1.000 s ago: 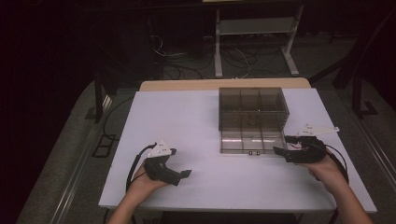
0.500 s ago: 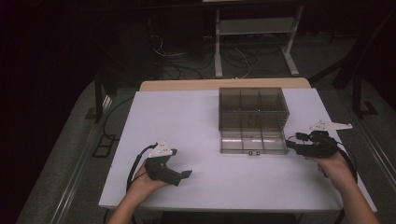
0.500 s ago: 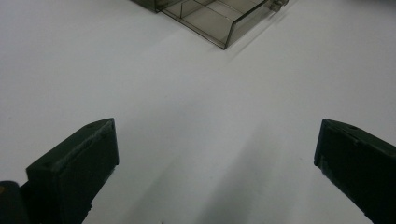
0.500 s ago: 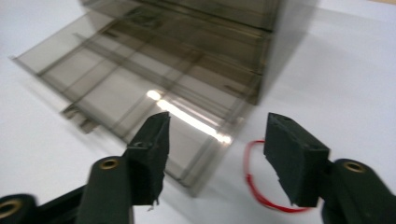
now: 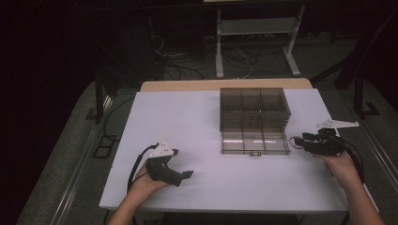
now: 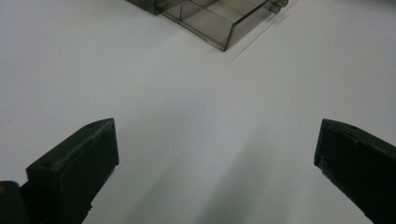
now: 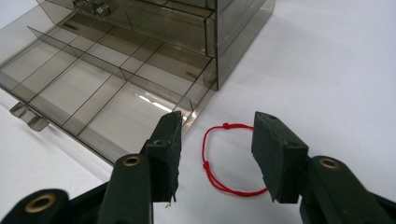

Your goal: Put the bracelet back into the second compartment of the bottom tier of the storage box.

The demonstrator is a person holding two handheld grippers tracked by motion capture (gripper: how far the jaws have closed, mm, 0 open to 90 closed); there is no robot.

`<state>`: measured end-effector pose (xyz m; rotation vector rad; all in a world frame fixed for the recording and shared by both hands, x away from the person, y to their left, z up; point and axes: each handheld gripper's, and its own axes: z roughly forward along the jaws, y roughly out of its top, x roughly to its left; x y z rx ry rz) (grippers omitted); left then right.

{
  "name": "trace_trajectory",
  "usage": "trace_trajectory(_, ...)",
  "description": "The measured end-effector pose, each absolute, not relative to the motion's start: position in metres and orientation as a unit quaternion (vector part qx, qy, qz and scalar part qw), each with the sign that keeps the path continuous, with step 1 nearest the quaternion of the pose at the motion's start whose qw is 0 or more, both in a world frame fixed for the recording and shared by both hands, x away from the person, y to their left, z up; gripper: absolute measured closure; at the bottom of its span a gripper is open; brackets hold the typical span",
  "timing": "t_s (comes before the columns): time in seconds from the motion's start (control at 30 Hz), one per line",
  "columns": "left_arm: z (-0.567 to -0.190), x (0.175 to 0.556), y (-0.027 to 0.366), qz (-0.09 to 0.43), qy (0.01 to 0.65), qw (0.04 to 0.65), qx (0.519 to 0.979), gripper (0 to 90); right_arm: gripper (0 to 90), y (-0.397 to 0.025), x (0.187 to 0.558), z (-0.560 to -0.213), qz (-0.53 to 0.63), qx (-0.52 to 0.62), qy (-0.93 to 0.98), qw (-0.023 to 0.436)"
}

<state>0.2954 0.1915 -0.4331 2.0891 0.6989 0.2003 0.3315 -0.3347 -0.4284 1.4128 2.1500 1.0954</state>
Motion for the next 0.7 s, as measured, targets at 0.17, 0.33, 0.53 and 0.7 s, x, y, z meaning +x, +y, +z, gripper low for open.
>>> trace_trajectory(0.17,-0.434,0.296,0.189,0.079,0.281,0.447,0.845,0.0,58.6,-0.335,0.333,-0.433,0.378,0.494,0.766,0.163)
trace_trajectory(0.33,-0.434,0.295,0.191,0.078,0.282,0.449,0.844,0.0,69.5,-0.33,0.335,-0.437,0.365,0.483,0.779,0.162)
trace_trajectory(0.53,-0.434,0.296,0.189,0.082,0.287,0.446,0.844,0.0,75.1,-0.325,0.339,-0.443,0.349,0.476,0.792,0.158)
trace_trajectory(0.7,-0.434,0.296,0.189,0.08,0.287,0.444,0.845,0.0,78.0,-0.323,0.341,-0.446,0.337,0.472,0.8,0.155)
